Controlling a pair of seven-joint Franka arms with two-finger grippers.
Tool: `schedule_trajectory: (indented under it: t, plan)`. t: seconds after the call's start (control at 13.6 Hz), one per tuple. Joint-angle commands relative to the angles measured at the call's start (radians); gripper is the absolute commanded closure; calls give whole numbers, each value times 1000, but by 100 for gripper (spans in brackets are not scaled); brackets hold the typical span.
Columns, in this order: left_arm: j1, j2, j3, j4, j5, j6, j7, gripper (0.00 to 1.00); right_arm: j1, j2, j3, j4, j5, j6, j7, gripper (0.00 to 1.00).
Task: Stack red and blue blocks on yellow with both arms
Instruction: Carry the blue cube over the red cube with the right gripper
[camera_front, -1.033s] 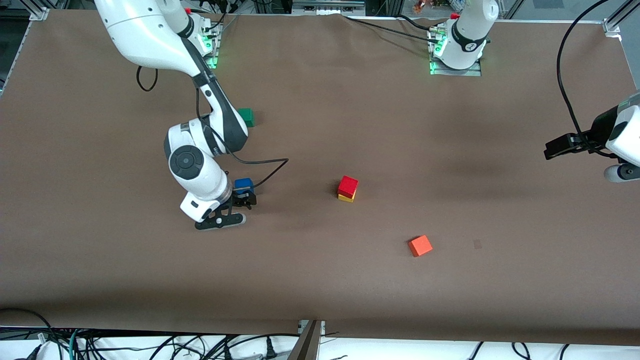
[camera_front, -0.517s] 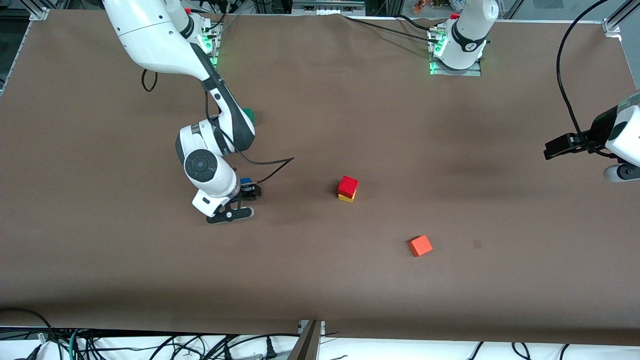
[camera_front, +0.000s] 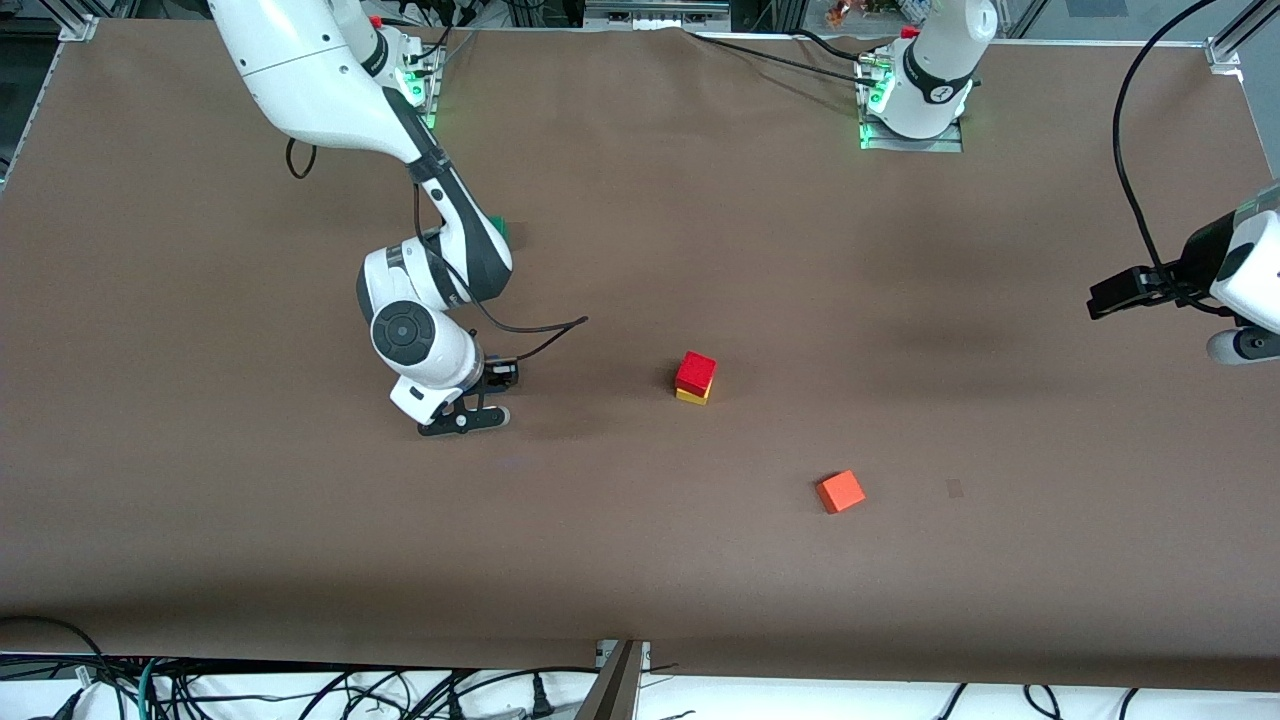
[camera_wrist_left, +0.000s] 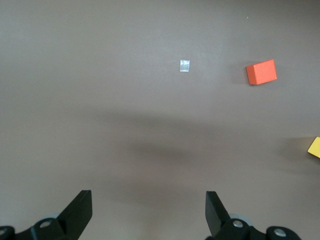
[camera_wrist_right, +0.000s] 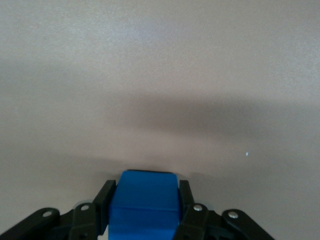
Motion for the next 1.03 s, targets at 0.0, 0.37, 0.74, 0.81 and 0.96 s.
schedule_trajectory:
  t: [0.0, 0.37, 0.74, 0.81, 0.96]
  plan:
    - [2, 13, 2, 29, -21, -8, 15, 0, -2, -53, 6, 73, 17, -132, 36, 93]
    - [1, 13, 4, 29, -21, -8, 15, 0, 35, -8, 32, 379, 52, -368, 210, 93]
    - [2, 13, 2, 29, -21, -8, 17, 0, 185, 126, 41, 641, 71, -339, 547, 91]
    - [2, 14, 2, 29, -21, -8, 15, 0, 227, 160, 41, 675, 69, -288, 589, 90]
    - [1, 14, 4, 29, -21, -8, 15, 0, 289, 205, 37, 677, 59, -166, 673, 90]
